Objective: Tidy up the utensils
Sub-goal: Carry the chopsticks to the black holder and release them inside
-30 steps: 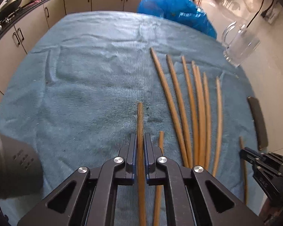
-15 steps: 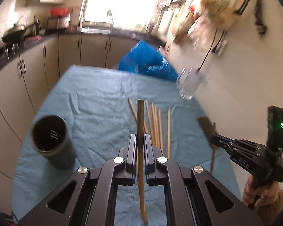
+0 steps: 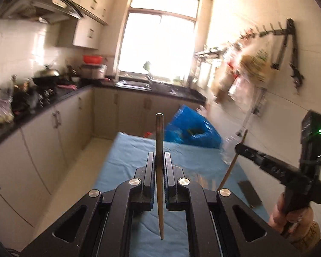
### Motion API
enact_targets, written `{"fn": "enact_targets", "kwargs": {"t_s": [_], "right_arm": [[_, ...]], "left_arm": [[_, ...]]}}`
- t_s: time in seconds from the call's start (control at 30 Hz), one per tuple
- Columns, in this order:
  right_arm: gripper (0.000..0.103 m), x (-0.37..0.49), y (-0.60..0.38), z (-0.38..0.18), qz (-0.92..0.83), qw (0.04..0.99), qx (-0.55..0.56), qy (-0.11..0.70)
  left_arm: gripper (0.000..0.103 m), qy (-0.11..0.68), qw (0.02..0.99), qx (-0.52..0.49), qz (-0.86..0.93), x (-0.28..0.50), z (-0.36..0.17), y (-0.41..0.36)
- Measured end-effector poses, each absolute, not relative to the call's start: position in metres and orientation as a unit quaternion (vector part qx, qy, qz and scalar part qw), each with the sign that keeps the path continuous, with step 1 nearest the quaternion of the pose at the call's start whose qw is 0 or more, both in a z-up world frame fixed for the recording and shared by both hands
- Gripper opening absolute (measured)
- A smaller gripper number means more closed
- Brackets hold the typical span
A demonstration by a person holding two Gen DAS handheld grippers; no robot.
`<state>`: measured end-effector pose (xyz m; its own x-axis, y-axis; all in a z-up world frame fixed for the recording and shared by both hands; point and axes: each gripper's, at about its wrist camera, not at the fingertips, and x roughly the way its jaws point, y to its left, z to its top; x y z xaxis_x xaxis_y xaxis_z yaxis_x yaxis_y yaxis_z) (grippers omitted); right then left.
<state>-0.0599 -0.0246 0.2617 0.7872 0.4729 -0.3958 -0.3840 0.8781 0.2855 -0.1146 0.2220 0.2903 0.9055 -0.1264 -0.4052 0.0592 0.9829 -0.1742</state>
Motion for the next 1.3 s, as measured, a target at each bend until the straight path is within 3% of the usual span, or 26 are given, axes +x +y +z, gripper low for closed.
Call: {"fn": "enact_targets", "kwargs": {"t_s": [0.33,0.7,1.1,1.17,1.23,1.3], "right_arm": [[0.006,-0.014,0.063,0.279,0.286,0.924,0.116,0.224],[0.007,0.039,0.105,0.185,0.271,0.898,0.084,0.336],[0.008,0.063,0.104,0.145,0.270,0.881,0.106,0.374],[0.008,0.064,0.104,0.144,0.272,0.879,0.108,0.376],[0.010,0.063,0.104,0.145,0.272,0.880,0.108,0.375],[0.014,0.063,0.101,0.147,0.270,0.881,0.109,0.372]], "left_arm": [[0.006,0.223,0.970,-0.091,0.014,-0.060,0.278,0.266],[0.006,0.305,0.945,-0.117,0.030,-0.007,0.194,0.281],[0.008,0.316,0.944,-0.082,0.055,-0.007,0.169,0.269],[0.011,0.316,0.944,-0.079,0.056,-0.008,0.169,0.268],[0.026,0.314,0.944,-0.078,0.061,-0.011,0.169,0.268],[0.033,0.306,0.947,-0.075,0.065,-0.015,0.172,0.268]]}}
